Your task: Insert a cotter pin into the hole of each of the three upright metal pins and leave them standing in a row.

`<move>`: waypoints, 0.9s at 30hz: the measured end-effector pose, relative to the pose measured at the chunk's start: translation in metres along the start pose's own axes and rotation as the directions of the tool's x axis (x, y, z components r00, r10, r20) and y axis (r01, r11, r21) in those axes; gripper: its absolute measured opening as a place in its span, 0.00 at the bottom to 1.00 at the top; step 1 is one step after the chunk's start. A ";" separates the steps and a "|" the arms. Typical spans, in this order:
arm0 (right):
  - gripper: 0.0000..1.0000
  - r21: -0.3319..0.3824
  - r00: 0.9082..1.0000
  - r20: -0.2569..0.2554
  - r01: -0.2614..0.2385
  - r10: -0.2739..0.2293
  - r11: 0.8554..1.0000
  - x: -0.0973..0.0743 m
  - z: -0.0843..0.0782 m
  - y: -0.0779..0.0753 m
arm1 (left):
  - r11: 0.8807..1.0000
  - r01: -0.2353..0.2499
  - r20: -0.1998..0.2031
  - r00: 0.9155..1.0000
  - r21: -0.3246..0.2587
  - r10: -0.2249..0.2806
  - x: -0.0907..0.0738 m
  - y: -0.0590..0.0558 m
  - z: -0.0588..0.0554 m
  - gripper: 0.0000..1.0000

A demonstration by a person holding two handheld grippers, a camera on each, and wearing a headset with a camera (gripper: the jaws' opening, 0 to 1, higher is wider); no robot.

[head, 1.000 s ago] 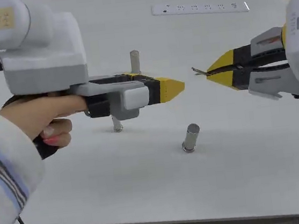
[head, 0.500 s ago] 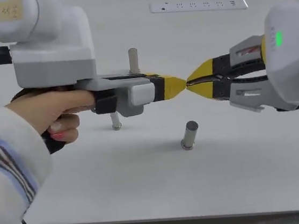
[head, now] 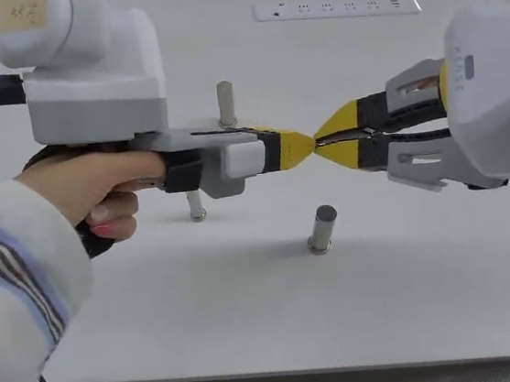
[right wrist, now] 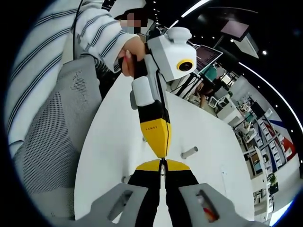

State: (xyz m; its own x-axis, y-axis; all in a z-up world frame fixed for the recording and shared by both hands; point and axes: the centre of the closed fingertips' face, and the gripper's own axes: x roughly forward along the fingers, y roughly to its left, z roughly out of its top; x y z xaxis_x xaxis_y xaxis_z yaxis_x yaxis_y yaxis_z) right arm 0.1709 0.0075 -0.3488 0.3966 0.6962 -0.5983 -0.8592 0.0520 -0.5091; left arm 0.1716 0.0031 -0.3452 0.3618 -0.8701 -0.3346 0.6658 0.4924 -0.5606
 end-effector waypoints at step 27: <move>0.00 0.038 0.999 0.027 -0.029 0.028 0.999 0.002 0.002 0.009 | 0.998 -0.029 -0.075 0.997 0.049 0.032 0.000 -0.007 -0.010 0.00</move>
State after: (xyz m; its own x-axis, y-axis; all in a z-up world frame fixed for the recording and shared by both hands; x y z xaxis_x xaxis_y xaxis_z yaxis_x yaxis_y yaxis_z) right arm 0.1635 0.0103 -0.3533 0.3632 0.7163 -0.5957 -0.8822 0.0588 -0.4672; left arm 0.1605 -0.0007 -0.3488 0.3333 -0.8497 -0.4085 0.6865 0.5157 -0.5126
